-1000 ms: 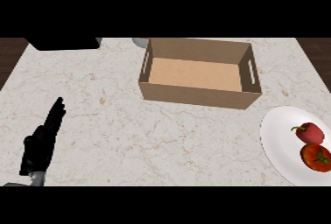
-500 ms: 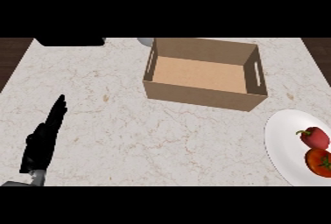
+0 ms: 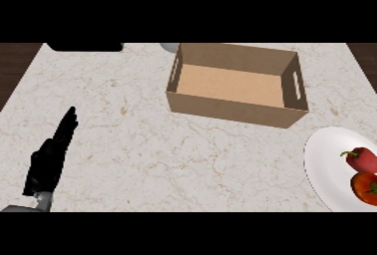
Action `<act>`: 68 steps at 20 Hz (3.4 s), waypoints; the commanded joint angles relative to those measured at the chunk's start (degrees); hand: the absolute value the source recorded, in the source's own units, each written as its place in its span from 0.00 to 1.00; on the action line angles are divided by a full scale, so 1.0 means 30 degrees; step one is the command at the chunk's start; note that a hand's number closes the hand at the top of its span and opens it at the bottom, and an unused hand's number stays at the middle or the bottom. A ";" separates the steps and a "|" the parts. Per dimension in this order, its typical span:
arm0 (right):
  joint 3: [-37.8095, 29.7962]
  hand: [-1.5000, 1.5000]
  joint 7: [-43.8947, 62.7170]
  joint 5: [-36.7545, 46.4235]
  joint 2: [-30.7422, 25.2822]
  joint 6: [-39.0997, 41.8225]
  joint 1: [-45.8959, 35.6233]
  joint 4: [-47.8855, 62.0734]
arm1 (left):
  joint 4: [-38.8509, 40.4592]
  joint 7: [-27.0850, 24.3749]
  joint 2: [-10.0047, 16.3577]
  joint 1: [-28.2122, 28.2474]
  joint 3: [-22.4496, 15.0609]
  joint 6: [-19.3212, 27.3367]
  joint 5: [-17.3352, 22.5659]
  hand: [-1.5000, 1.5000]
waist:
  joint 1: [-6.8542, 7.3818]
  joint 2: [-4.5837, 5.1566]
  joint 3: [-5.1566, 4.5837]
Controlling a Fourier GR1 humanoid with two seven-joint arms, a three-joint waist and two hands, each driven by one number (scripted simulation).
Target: Pick the tomato from the plate and place it in the cardboard box
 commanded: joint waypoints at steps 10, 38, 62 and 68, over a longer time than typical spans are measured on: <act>0.1100 0.00 0.4303 0.4431 0.3248 0.2300 -0.2413 0.0543 | -0.1057 0.1511 -0.1549 0.0094 0.0744 -0.0250 -0.1711 0.50 | -0.0138 -0.0064 0.0046; -0.2842 0.00 0.0534 0.7831 0.7951 0.5642 -0.6019 0.4954 | -0.1478 0.0168 -0.3935 0.1851 0.3540 -0.3619 -0.4344 0.50 | -0.0058 -0.0063 0.0047; 0.0728 1.00 -0.8039 1.2631 0.4347 0.7644 -1.1530 0.8449 | -0.0663 0.0855 -0.5098 -0.0996 0.3309 -0.5230 -0.5242 0.50 | 0.3251 0.0707 0.0130; 0.1892 1.00 -1.4830 1.1365 0.1709 0.9610 -1.4571 1.0118 | -0.0565 0.0750 -0.5285 -0.1606 0.2814 -0.5318 -0.5521 0.50 | 0.3552 0.0851 0.0217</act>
